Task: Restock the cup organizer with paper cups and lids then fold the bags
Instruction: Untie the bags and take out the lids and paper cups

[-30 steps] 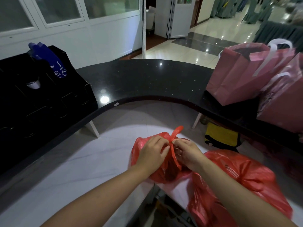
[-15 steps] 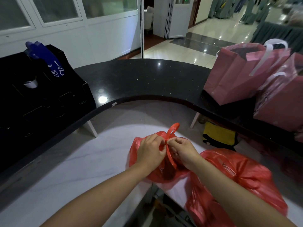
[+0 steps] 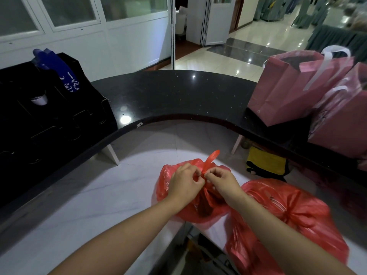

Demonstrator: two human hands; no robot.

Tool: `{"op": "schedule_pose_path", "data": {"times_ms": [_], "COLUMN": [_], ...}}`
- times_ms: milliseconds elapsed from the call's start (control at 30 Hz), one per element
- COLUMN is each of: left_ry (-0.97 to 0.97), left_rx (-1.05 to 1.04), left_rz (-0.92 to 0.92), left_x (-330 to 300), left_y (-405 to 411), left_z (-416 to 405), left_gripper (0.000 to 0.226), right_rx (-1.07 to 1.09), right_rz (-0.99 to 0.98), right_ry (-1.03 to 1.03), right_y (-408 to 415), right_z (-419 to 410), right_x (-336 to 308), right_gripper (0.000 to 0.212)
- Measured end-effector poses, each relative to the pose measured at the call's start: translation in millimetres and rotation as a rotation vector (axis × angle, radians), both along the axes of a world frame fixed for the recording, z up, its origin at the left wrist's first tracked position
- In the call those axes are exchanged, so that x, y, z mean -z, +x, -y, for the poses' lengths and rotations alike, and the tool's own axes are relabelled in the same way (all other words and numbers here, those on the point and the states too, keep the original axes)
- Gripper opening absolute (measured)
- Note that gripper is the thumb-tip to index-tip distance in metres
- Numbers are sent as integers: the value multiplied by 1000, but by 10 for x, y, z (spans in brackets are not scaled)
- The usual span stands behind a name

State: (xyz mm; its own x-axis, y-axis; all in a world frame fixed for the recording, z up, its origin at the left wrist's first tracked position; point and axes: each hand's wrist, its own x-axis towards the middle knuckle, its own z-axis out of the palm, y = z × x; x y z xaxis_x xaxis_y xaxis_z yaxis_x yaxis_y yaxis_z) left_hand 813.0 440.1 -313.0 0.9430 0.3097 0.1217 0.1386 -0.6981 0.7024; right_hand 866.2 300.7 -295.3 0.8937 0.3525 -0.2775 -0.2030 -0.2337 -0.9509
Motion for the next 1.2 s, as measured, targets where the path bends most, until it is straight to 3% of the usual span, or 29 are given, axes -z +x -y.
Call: {"op": "schedule_pose_path", "data": {"times_ms": [233,333,467,533,700,800,933,1100,1200], "left_ry": [-181,-228,-228,-190,41,115,347,269,57], "left_rx": [17,65,134,130,61,53,111,202,261], "left_rz": [43,23,31,41,80,103,129,102,147], "left_x": [51,69,89,90,79,56,76,70,68], "left_y": [-47,-89,-138,-149,-132,-121,-126,-120,-173], "left_z": [-26,-61,-90,-97,-93,-75,-74,-84,-112], "left_gripper": [8,10,6,1,17,11,23,21,12], "right_rx": [26,32,134,88,1,-20,-54,-61,43], "right_rz": [-68,-233,-502,-437,-135,-58,16,200,295], "right_ry": [-34,46,210,193,23,0,-30,-188,-266], "right_y": [11,-4,-20,-27,-39,-49,-68,-58,3], "right_z": [-15,-17,-11,-11,-1,35,71,114,123], "right_x": [11,29,59,88,108,99,93,101,116], "right_gripper": [18,31,27,22,14,12,13,18,23]}}
